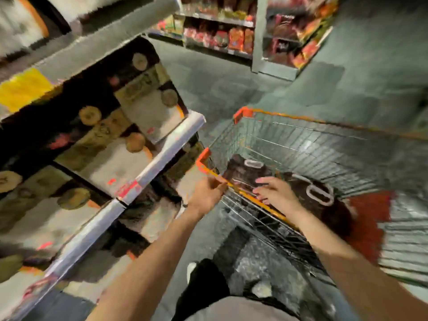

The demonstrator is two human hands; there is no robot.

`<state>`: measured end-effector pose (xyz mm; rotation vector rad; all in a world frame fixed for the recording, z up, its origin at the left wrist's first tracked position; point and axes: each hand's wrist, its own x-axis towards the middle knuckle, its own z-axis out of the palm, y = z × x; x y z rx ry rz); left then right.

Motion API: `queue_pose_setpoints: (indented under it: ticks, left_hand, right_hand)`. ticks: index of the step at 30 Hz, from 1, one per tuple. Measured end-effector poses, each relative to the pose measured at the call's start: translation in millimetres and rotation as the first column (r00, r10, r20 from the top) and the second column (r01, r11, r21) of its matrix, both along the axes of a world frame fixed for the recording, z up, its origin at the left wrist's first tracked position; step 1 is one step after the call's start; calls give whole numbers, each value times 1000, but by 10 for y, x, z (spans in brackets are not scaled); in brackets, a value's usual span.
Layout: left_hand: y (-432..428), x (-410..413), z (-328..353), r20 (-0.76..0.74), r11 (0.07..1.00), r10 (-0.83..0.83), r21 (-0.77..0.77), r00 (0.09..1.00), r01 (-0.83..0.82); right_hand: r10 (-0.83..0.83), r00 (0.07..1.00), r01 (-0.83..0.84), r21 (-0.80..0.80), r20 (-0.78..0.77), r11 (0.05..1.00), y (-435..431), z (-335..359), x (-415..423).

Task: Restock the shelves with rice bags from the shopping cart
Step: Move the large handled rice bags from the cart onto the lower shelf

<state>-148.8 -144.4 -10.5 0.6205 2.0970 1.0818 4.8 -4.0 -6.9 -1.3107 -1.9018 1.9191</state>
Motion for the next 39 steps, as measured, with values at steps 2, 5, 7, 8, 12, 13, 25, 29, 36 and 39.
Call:
queue_pose_setpoints:
  ticks: [2, 5, 7, 8, 12, 13, 25, 29, 36, 39]
  left_hand:
    - [189, 192, -180, -35, 999, -38, -39, 999, 36]
    - [490, 464, -349, -224, 985, -167, -76, 960, 154]
    - [709, 558, -440, -284, 945, -317, -171, 905, 278]
    - [794, 563, -498, -288, 920, -373, -238, 882, 311]
    - [1156, 535, -776, -215, 743, -623, -463, 752, 483]
    - [1260, 512, -818, -165, 704, -659, -476, 733, 526]
    - [2189, 336, -1673, 291, 586, -628, -432, 721, 685]
    - [2319, 530, -1980, 449, 630, -477, -425, 756, 650]
    - [2452, 632, -2393, 512, 651, -344, -474, 787, 593]
    - [2402, 591, -2542, 484, 704, -322, -452, 814, 547]
  right_hand:
    - [-36, 998, 36, -10, 42, 999, 54, -144, 270]
    - [-209, 975, 211, -10, 75, 977, 209, -369, 650]
    - [-288, 950, 291, -9, 124, 957, 294, -507, 816]
    - [-303, 942, 309, -17, 145, 951, 308, -556, 853]
    - [-350, 913, 373, -82, 209, 924, 399, -732, 847]
    - [-362, 907, 388, -93, 215, 917, 431, -762, 824]
    - [-505, 702, 617, -74, 501, 784, 1006, -1207, 1175]
    - [-521, 606, 661, -17, 602, 750, 1088, -1432, 1389]
    - [-445, 599, 665, -105, 665, 739, 1232, -1886, 1598]
    - [-412, 635, 655, -173, 653, 736, 1283, -2034, 1625]
